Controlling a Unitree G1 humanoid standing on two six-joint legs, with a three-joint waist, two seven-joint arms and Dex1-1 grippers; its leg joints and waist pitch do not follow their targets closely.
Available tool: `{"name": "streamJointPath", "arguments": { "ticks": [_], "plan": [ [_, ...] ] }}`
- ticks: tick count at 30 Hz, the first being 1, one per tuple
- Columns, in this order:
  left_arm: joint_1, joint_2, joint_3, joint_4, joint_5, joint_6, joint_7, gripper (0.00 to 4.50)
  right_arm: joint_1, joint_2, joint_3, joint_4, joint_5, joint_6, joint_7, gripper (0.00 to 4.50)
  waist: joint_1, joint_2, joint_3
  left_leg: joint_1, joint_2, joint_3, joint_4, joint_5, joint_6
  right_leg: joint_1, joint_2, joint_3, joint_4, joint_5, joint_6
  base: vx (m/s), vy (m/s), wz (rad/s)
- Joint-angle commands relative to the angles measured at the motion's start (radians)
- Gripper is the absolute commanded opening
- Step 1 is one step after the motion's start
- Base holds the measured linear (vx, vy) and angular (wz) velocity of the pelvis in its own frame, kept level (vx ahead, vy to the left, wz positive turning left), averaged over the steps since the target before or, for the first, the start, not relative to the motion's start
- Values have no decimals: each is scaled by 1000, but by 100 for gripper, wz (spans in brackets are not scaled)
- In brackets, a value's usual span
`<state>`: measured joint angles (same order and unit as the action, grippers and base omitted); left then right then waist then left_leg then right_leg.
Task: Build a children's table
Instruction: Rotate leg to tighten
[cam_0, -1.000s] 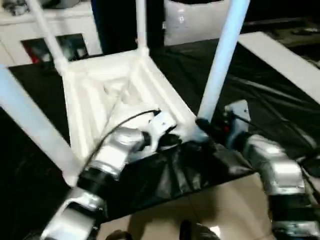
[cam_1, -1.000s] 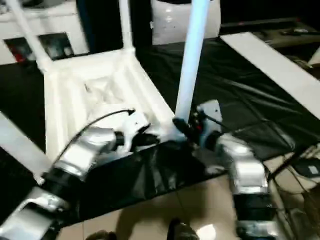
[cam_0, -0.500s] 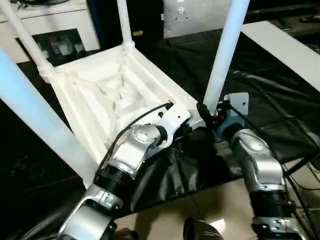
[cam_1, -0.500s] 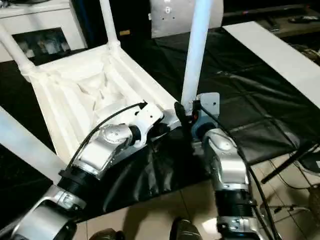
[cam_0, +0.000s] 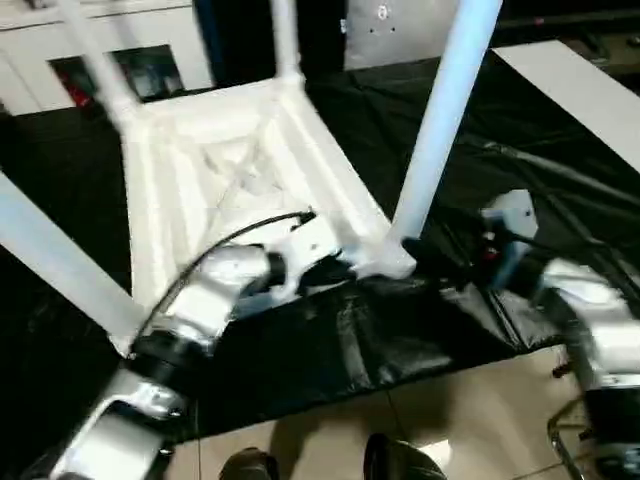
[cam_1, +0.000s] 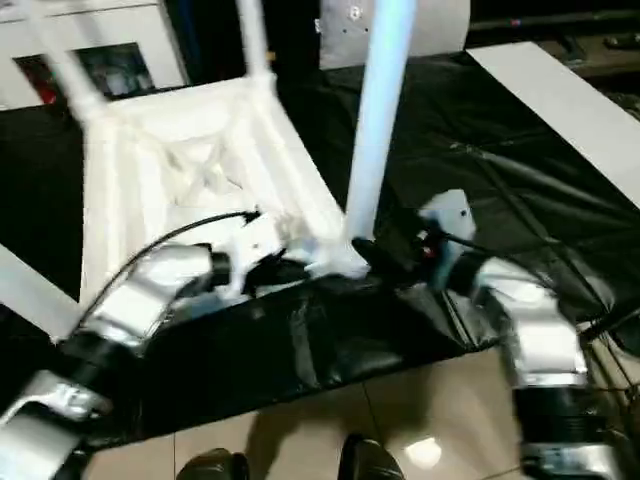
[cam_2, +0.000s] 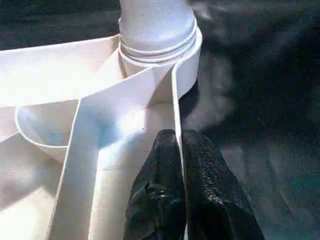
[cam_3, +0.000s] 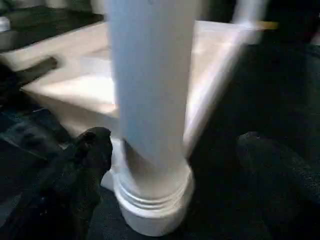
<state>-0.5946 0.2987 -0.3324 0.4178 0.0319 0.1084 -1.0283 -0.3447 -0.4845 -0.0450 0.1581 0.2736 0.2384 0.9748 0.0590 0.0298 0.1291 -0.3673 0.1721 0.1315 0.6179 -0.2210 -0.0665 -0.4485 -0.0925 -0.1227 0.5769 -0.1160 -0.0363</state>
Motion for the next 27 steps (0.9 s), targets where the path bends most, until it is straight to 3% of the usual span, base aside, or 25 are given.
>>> {"name": "streamJointPath", "arguments": {
  "ticks": [1, 4, 5, 7, 11, 19, 27],
  "plan": [
    [-3, 19, -59, -13, -14, -74, -131, 0, 12, -38, 36, -15, 24, -26, 125, 442, 4, -29, -105, -2, 32, 12, -63, -40, 161, 89, -56, 48, -81, -468, -112, 0, 0, 0],
    [-5, 44, -79, -6, -21, -116, -199, 0, 15, -65, 54, -13, 43, -26, 209, 442, 12, -29, -107, 1, 39, 16, -65, -42, 160, 85, -54, 49, -76, -439, -133, 0, 0, 0],
    [-6, 57, -89, -4, -27, -135, -236, 0, 13, -79, 64, -8, 57, -22, 255, 417, 12, -29, -107, 1, 39, 16, -65, -42, 160, 85, -54, 49, -76, -439, -133, 0, 0, 0],
    [-9, 76, -102, -3, -46, -163, -310, 0, 6, -100, 88, 4, 72, -21, 334, 408, 27, -29, -110, 2, 48, 17, -65, -31, 164, 84, -58, 54, -64, -388, -159, 0, 0, 0],
    [-21, 92, -117, 4, -52, -194, -376, 0, -6, -115, 120, 11, 84, -12, 406, 366, 36, -32, -109, 3, 51, 18, -66, -32, 165, 83, -58, 57, -58, -350, -190, 0, 0, 0],
    [-42, 111, -130, 35, -64, -245, -461, 0, -31, -120, 180, 49, 80, -5, 502, 312, 39, -38, -105, -1, 46, 19, -70, -62, 121, 89, -61, 54, -71, -435, -147, 0, 0, 0],
    [-49, 113, -125, 52, -84, -233, -458, 0, -25, -123, 195, 36, 105, 29, 526, 248, 38, -38, -104, 0, 46, 18, -72, -61, 115, 89, -58, 54, -70, -426, -145, 0, 0, 0]
  ]
}}
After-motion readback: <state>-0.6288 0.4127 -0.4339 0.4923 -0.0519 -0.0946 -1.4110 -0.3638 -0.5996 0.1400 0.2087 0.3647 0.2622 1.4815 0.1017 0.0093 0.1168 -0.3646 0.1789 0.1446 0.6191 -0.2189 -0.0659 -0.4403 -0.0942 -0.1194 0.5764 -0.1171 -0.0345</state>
